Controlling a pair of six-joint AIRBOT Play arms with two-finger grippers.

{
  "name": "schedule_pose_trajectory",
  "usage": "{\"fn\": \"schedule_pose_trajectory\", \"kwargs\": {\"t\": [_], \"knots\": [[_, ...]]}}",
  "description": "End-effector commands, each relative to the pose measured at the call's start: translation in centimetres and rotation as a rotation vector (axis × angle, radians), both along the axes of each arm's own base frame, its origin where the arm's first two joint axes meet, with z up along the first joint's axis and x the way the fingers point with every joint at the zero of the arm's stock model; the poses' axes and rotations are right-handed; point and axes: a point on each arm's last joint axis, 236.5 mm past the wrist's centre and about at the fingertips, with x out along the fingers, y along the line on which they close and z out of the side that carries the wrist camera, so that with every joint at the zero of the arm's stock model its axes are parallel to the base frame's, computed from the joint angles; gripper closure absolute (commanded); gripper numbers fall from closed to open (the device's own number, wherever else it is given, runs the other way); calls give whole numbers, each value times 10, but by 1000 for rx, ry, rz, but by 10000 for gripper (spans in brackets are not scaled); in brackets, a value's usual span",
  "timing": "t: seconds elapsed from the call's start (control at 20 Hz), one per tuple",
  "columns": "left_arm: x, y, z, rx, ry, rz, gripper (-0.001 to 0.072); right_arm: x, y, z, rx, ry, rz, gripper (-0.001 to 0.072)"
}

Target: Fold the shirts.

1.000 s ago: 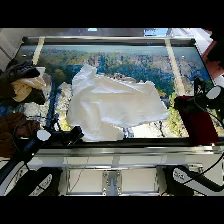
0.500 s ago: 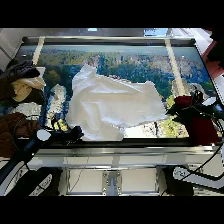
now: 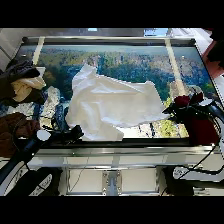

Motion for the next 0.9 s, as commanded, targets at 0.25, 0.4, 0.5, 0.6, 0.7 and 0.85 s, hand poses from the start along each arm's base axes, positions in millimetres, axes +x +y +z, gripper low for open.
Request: {"fn": "schedule_pose_trajectory", "kwargs": {"t": [0.25,0.4,0.5,0.6,0.7,0.85], "knots": [[1,0,1,1,-4,0,692,6,-1,-14,23,19,-57,388],[1,0,1,2,-5,0,693,11,-1,-12,25,-3,-60,684],[9,2,5,14,-44,-7,693,16,7,-4,50,-45,-17,684],[41,1,32,43,-184,-51,693,27,12,21,63,-127,29,685],[83,0,87,108,-393,-144,694,37,12,65,18,-236,125,685],[127,13,194,302,-669,-273,694,36,7,158,-130,-415,245,685]]}}
